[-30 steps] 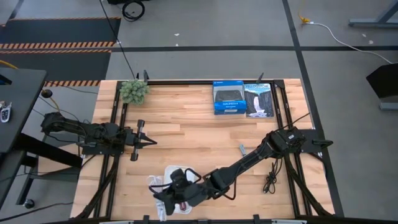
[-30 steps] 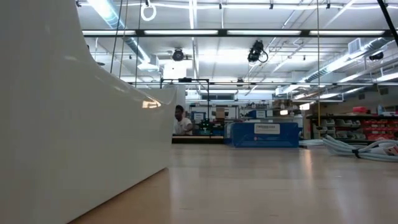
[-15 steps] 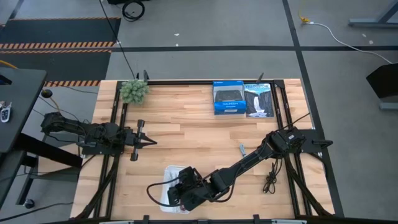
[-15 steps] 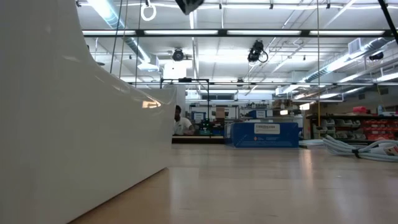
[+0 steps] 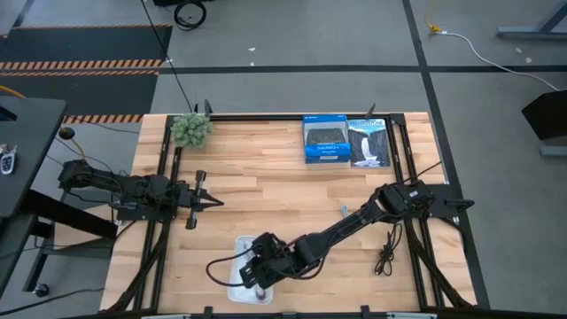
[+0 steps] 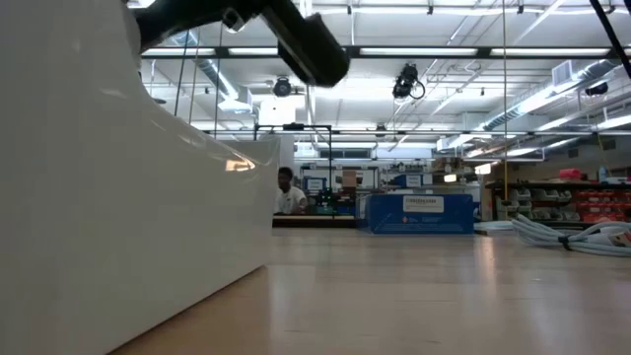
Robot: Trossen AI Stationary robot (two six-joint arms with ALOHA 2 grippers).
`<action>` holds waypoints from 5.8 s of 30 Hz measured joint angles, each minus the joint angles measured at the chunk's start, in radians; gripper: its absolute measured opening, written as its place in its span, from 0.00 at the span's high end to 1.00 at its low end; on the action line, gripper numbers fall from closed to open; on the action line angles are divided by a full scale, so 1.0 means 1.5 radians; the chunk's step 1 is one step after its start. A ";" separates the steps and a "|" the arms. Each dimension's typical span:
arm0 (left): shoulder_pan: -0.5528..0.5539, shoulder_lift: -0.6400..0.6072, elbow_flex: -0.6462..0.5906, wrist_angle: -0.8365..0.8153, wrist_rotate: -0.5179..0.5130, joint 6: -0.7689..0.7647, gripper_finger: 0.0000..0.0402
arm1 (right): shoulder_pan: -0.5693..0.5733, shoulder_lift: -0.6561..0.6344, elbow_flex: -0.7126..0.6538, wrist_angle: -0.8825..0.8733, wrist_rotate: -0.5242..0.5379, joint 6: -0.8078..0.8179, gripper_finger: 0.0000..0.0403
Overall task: Pick and place USB-C Cables
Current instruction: Put the white charger cable into the bin, then put the blue charger cable into the bin
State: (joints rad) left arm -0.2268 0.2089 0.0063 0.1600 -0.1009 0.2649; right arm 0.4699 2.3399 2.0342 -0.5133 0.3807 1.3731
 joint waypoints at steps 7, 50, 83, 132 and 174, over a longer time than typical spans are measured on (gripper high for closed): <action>0.000 0.000 0.000 0.000 0.000 0.000 0.97 | -0.008 0.000 -0.029 0.017 -0.031 -0.059 0.90; 0.000 0.000 0.000 0.000 0.000 0.000 0.97 | -0.046 -0.018 -0.019 0.041 -0.209 0.020 0.59; 0.000 0.000 0.000 0.000 0.000 0.000 0.97 | -0.041 -0.019 0.138 -0.701 -0.285 -0.138 0.59; 0.000 0.000 0.000 0.000 0.000 0.000 0.97 | -0.130 -0.564 -0.579 -0.389 -0.167 -0.093 0.59; 0.000 0.000 0.000 0.001 0.000 0.000 0.97 | -0.132 -0.480 -0.775 -0.194 -0.120 -0.043 0.72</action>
State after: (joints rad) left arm -0.2266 0.2090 0.0065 0.1615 -0.1006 0.2649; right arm 0.2718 1.6199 0.8711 -0.8038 0.2002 1.3086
